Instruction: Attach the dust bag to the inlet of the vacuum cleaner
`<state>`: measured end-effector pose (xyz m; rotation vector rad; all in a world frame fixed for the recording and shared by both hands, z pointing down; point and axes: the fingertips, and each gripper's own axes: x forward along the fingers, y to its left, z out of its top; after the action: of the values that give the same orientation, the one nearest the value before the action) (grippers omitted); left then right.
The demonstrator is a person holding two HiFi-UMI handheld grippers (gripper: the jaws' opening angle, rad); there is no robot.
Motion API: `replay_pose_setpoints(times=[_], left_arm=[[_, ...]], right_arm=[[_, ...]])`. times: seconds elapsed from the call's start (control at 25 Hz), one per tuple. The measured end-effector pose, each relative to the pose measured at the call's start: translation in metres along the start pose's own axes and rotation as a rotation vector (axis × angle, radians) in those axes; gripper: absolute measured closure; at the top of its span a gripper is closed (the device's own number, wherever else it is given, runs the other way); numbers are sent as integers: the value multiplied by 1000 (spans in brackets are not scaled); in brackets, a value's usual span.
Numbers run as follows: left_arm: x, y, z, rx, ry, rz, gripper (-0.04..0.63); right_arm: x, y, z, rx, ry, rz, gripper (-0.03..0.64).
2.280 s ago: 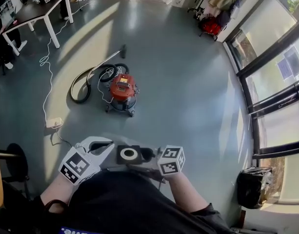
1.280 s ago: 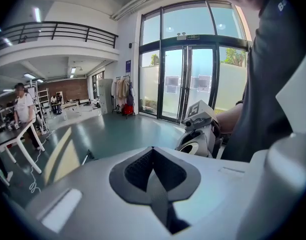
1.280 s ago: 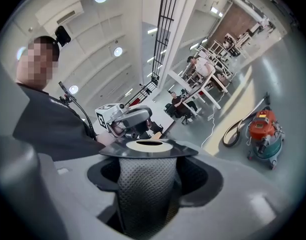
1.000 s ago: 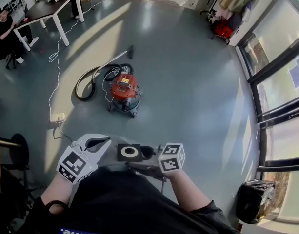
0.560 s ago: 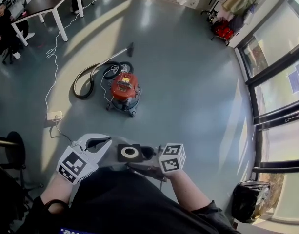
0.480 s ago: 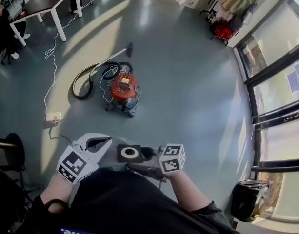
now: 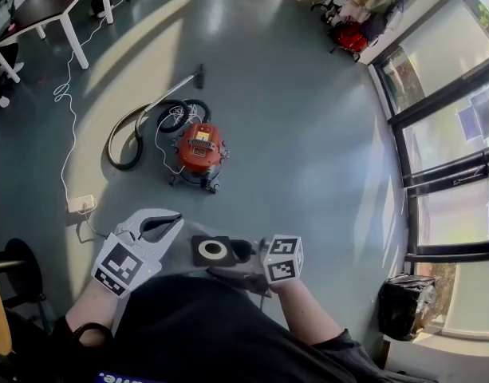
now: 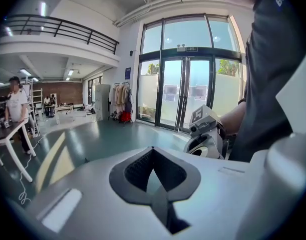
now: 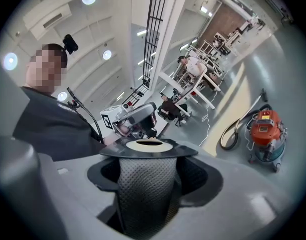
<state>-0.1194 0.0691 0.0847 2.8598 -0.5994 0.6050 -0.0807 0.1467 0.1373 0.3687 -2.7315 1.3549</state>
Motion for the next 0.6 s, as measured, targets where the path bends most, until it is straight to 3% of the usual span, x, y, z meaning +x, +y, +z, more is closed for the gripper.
replay_pose_setpoints(times=[0.32, 0.6], left_arm=[[-9, 52, -5, 17, -24, -65, 578], [5, 68, -9, 11, -5, -59, 578]], right_arm=[[40, -17, 30, 10, -39, -68, 328], [44, -37, 38, 28, -41, -63, 328]])
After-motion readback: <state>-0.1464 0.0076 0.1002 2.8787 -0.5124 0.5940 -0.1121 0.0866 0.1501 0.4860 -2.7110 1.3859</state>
